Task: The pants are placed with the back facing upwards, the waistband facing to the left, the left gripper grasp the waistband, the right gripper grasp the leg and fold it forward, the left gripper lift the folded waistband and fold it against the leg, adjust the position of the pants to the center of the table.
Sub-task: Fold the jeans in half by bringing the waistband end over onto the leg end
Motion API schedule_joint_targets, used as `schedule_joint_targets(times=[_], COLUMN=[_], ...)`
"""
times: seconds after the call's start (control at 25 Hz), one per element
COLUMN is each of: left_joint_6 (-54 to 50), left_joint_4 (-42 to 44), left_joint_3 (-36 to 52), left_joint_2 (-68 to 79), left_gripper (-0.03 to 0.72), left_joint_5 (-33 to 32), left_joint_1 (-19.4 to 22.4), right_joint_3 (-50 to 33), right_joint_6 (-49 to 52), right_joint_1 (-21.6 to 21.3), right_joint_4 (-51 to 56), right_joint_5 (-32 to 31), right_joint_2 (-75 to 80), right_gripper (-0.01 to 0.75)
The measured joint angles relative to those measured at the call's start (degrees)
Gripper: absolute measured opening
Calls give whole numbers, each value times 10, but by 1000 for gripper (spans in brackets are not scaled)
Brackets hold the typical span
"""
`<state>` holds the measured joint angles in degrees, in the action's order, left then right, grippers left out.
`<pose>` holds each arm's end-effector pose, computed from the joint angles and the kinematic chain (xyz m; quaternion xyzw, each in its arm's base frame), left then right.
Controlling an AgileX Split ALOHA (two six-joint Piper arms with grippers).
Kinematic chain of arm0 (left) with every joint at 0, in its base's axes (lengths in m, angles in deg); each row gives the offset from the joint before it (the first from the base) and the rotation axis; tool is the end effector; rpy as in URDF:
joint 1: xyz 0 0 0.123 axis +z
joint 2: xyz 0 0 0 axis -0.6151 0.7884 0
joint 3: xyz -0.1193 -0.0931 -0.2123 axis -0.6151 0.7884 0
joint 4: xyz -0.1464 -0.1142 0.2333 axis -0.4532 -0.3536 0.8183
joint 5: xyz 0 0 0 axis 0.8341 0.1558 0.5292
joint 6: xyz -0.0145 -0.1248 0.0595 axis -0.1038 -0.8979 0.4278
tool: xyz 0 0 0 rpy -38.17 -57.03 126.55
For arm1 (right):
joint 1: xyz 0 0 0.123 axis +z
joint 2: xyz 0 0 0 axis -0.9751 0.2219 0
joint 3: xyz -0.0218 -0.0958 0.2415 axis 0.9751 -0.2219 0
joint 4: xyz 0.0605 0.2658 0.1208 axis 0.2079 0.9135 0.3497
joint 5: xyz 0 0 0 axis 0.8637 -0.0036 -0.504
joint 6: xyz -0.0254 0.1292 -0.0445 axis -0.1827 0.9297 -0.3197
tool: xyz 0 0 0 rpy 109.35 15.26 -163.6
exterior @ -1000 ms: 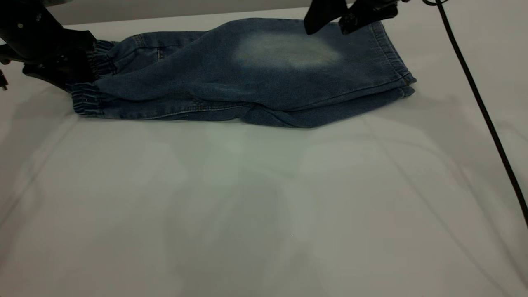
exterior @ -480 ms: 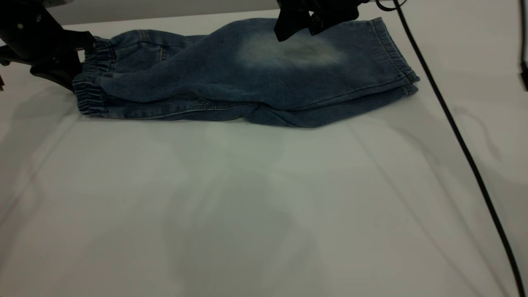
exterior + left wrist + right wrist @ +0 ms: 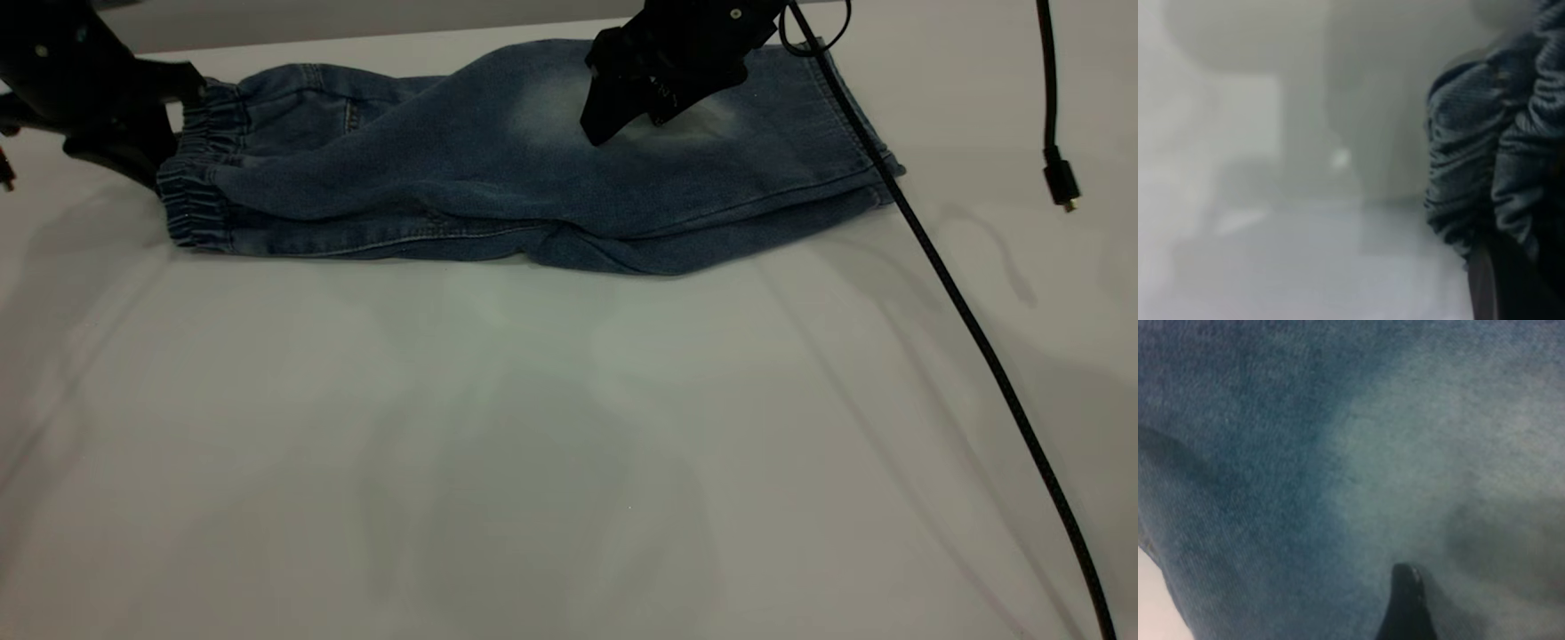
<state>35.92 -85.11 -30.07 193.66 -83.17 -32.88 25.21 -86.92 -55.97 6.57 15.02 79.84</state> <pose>0.4749 0.0151 -0.0101 0.0342 0.9871 -0.0828 0.1324 0.4918 0.2387 -0.0027 -0.2993 0.9030 0.1815 0.2491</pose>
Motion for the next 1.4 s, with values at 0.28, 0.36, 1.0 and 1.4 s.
schedule_joint_targets(times=[0.28, 0.36, 1.0, 1.4], left_joint_6=[1, 1, 109, 109], left_joint_4=[-2, -9, -170, -184], left_joint_3=[-49, -63, -113, -130], left_joint_2=[-17, -19, -40, -40], left_gripper=[53, 53, 51, 51], left_joint_5=[-54, -62, -109, -96], left_joint_1=[-1, -1, -50, -82], right_joint_3=[5, 5, 170, 284], right_joint_6=[64, 78, 163, 286], right_joint_1=[19, 31, 76, 54], right_joint_4=[-88, -113, -229, -441], right_joint_5=[-17, -17, -190, -344], right_joint_2=[22, 26, 28, 28], right_gripper=[458, 458, 458, 459])
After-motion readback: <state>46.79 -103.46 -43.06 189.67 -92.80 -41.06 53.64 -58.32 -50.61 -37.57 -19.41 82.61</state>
